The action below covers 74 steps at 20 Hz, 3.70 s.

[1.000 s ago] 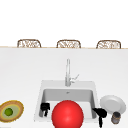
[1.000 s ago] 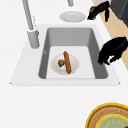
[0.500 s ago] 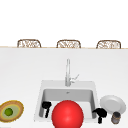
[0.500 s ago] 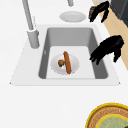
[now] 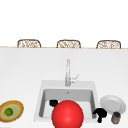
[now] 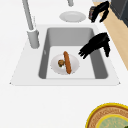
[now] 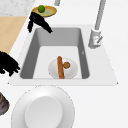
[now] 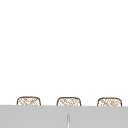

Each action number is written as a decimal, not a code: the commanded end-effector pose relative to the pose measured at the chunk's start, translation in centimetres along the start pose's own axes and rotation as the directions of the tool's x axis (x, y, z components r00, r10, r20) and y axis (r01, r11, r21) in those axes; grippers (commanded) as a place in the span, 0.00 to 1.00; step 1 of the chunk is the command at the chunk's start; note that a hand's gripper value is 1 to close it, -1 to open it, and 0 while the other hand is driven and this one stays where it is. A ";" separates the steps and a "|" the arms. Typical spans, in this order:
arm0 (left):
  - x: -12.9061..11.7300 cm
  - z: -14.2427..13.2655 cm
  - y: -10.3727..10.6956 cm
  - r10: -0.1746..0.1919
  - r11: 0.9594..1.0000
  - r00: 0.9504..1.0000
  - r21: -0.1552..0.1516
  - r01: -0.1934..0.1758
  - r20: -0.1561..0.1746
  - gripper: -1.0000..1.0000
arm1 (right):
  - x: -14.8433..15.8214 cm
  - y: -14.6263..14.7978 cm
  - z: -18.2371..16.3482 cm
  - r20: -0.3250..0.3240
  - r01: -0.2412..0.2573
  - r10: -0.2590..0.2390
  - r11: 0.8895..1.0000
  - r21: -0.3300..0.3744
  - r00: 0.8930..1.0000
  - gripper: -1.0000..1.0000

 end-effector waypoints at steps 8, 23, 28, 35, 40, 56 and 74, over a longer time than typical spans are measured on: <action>-8.5 -4.6 -0.2 -0.015 0.999 0.999 0.043 0.014 0.030 0.00 | 0.0 0.0 0.0 -0.001 0.001 -0.001 1.000 -0.001 1.000 0.50; -17.4 -9.8 -3.7 0.083 0.992 0.996 0.093 -0.084 0.015 0.00 | 0.0 0.0 0.0 -0.001 0.002 -0.002 1.000 -0.002 1.000 0.50; -20.4 -10.3 -4.8 0.030 0.991 1.000 0.127 -0.029 -0.004 0.00 | 0.0 0.0 0.0 -0.001 0.003 -0.003 1.000 -0.002 1.000 0.50; -21.6 -11.2 -6.5 0.119 0.982 0.992 0.145 -0.123 0.031 0.00 | 0.0 0.0 0.0 -0.001 0.003 -0.003 1.000 -0.002 1.000 0.50; -24.0 -11.9 -7.6 0.106 0.985 0.994 0.135 -0.105 0.004 0.00 | 0.0 0.0 0.0 -0.001 0.003 -0.003 1.000 -0.002 1.000 0.50; -29.2 -12.2 -9.6 0.121 0.979 0.992 0.162 -0.126 0.040 0.00 | 0.0 0.0 0.0 -0.001 0.003 -0.003 1.000 -0.002 1.000 0.50; -28.1 -10.8 -10.3 0.057 0.975 0.998 0.214 -0.060 0.021 0.00 | 0.0 0.0 0.0 -0.001 0.003 -0.003 1.000 -0.002 1.000 0.50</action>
